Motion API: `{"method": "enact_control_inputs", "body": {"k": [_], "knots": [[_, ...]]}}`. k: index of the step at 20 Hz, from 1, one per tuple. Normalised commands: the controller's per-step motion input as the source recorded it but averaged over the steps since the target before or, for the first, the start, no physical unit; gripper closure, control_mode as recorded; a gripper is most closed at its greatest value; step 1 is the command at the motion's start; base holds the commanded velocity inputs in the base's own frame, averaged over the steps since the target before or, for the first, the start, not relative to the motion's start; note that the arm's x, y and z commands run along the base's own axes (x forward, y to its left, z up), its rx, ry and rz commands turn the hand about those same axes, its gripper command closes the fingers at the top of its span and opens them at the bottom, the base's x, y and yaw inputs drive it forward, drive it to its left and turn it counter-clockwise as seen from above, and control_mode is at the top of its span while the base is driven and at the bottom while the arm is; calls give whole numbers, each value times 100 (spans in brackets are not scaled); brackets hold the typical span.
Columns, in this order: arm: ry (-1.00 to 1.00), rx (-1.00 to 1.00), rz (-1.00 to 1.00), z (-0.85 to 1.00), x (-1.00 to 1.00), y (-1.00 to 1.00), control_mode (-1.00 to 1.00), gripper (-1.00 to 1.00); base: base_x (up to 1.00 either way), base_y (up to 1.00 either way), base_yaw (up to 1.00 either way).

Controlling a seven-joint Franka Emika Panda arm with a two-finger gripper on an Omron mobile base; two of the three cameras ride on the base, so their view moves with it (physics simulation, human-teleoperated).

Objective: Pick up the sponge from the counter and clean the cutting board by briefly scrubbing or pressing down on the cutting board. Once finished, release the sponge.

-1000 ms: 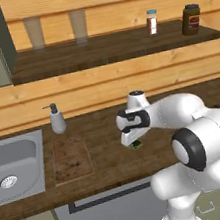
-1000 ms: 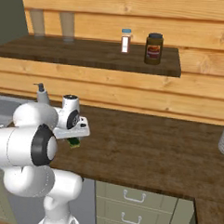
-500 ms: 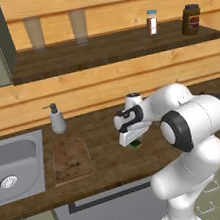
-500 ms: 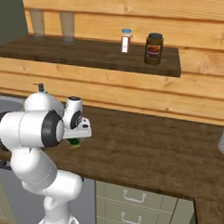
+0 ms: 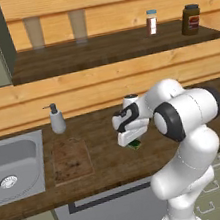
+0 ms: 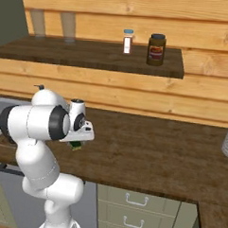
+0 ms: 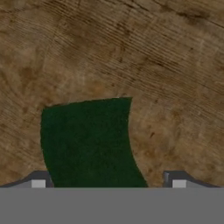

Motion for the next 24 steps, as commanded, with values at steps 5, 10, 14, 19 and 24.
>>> {"method": "enact_control_inputs", "body": {"k": [5, 10, 14, 19, 24], "knots": [[3, 0, 0, -39, 10, 16, -100, 100, 0, 0, 0], [0, 0, 0, -28, 0, 12, -100, 100, 0, 0, 0], [-2, 0, 3, 7, -1, 8, -100, 100, 0, 0, 0], [0, 0, 24, 62, 0, 24, -100, 100, 0, 0, 0], [0, 2, 38, 51, 0, 81, -100, 100, 0, 0, 0]]}}
